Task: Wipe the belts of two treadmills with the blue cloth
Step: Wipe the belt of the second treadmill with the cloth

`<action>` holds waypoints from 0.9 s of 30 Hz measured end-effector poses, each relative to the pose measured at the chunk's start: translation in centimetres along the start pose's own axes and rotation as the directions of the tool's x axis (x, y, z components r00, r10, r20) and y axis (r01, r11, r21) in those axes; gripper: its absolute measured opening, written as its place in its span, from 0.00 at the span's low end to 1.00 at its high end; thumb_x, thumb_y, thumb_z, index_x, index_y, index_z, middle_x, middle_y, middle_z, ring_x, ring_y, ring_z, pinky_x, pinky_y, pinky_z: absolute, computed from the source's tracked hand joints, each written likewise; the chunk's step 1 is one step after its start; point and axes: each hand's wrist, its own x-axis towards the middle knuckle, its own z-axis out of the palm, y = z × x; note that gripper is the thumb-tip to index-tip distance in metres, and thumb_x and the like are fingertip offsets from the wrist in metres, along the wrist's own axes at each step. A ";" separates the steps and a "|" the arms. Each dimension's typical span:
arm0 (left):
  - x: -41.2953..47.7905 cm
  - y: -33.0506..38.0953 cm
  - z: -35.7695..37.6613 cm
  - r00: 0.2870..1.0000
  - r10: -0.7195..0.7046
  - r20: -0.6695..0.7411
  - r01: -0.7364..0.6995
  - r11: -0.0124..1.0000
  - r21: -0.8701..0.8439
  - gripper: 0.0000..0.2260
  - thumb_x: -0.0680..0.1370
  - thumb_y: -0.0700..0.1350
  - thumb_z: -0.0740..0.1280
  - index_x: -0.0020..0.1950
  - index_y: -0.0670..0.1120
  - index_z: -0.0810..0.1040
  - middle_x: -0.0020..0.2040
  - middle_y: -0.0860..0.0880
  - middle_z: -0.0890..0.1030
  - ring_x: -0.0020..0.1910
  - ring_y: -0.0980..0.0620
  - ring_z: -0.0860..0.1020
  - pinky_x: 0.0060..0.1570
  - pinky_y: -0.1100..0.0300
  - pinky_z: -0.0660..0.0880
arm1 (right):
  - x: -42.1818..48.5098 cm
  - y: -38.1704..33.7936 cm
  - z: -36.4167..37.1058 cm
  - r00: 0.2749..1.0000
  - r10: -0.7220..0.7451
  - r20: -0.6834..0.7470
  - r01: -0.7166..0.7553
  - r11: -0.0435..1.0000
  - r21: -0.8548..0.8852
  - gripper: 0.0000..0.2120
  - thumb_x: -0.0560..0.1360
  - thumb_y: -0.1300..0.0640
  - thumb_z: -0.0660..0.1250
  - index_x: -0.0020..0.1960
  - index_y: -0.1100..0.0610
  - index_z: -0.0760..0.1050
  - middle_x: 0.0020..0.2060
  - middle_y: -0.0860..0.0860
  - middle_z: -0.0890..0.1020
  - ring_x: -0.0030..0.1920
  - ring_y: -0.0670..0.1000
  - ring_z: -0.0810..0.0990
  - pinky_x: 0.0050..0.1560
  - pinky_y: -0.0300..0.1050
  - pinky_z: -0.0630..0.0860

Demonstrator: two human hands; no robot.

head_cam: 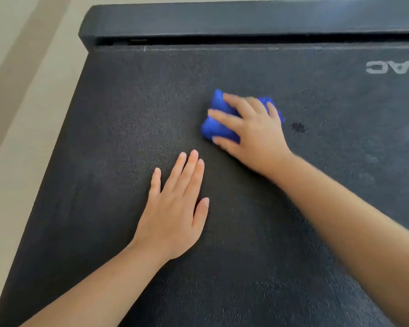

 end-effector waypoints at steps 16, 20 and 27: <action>0.1 -0.2 0.2 1.000 0.008 -0.005 -0.008 1.000 0.000 0.27 0.79 0.53 0.47 0.75 0.41 0.58 0.76 0.46 0.56 0.75 0.48 0.54 0.66 0.40 0.56 | 11.5 8.4 0.8 0.897 0.427 0.113 -0.414 0.902 -0.124 0.23 0.77 0.39 0.57 0.71 0.41 0.63 0.73 0.50 0.61 0.69 0.58 0.61 0.67 0.64 0.56; 0.0 -0.1 0.1 1.000 -0.004 0.003 0.004 1.000 0.005 0.27 0.79 0.53 0.47 0.75 0.41 0.59 0.76 0.46 0.56 0.75 0.48 0.54 0.66 0.40 0.59 | 7.7 7.3 0.5 0.930 0.363 0.058 -0.357 0.929 -0.097 0.23 0.76 0.40 0.59 0.70 0.43 0.65 0.71 0.50 0.64 0.69 0.56 0.61 0.67 0.63 0.56; 0.0 -0.1 0.2 1.000 -0.004 -0.001 0.004 1.000 -0.007 0.27 0.78 0.52 0.48 0.74 0.39 0.59 0.75 0.45 0.58 0.74 0.48 0.54 0.64 0.37 0.61 | -9.7 1.5 -2.8 0.989 0.139 -0.045 -0.141 0.989 -0.046 0.22 0.72 0.41 0.60 0.62 0.47 0.77 0.64 0.54 0.75 0.61 0.60 0.74 0.56 0.66 0.66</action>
